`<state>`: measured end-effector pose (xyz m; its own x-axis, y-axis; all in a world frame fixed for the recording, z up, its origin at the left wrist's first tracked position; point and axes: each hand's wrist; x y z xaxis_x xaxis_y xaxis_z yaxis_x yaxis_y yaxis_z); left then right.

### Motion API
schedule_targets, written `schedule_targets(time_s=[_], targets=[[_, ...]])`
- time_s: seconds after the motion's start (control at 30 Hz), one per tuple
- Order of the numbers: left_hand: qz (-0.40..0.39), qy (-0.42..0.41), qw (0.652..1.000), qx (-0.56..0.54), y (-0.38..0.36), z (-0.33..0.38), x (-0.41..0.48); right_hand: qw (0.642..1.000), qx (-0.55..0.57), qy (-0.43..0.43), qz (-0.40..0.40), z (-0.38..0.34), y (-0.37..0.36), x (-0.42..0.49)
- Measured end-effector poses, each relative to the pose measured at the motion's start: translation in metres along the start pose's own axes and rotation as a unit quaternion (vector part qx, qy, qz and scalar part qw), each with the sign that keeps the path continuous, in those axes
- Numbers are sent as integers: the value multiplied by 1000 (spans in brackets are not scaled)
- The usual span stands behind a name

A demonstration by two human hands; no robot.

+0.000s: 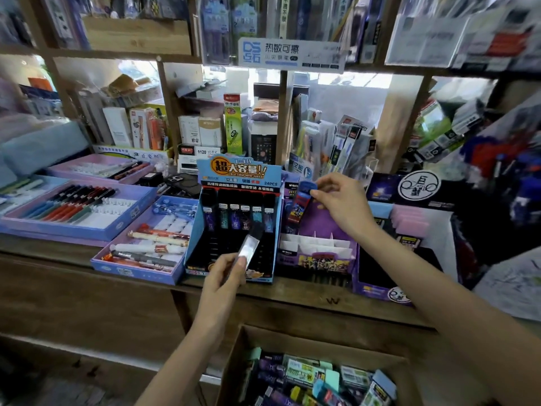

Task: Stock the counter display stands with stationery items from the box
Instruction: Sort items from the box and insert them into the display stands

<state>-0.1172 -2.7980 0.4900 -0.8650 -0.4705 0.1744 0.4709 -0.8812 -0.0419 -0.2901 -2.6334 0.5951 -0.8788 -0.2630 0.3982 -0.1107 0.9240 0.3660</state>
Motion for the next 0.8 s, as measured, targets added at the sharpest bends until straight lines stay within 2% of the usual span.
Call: schedule_targets(time_s=[0.27,0.53,0.7,0.73,0.8], targets=[[-41,16,998,-55,-8,-3,-5,995,-101,12,-14,13,-25,3],[-34,49,992,-109,-6,-12,-2,979,-198,-3,-50,24,-30,-1],[-36,31,996,-73,-3,-7,3,941,-334,1,-55,12,-27,-18],[-31,22,997,-69,-2,-5,5,940,-339,22,-45,7,-27,-25],[-18,2,998,-64,-2,-2,10,967,-249,38,-43,-7,-30,-42]])
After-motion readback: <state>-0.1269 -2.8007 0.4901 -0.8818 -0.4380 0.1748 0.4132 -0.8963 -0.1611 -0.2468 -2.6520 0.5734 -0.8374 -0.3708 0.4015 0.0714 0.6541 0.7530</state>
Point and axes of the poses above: each hand's wrist, its own x-axis towards the middle knuckle, its own y-axis out of the back of the hand, z = x × y, and after that the axes turned 2 degrees about z, right-handed
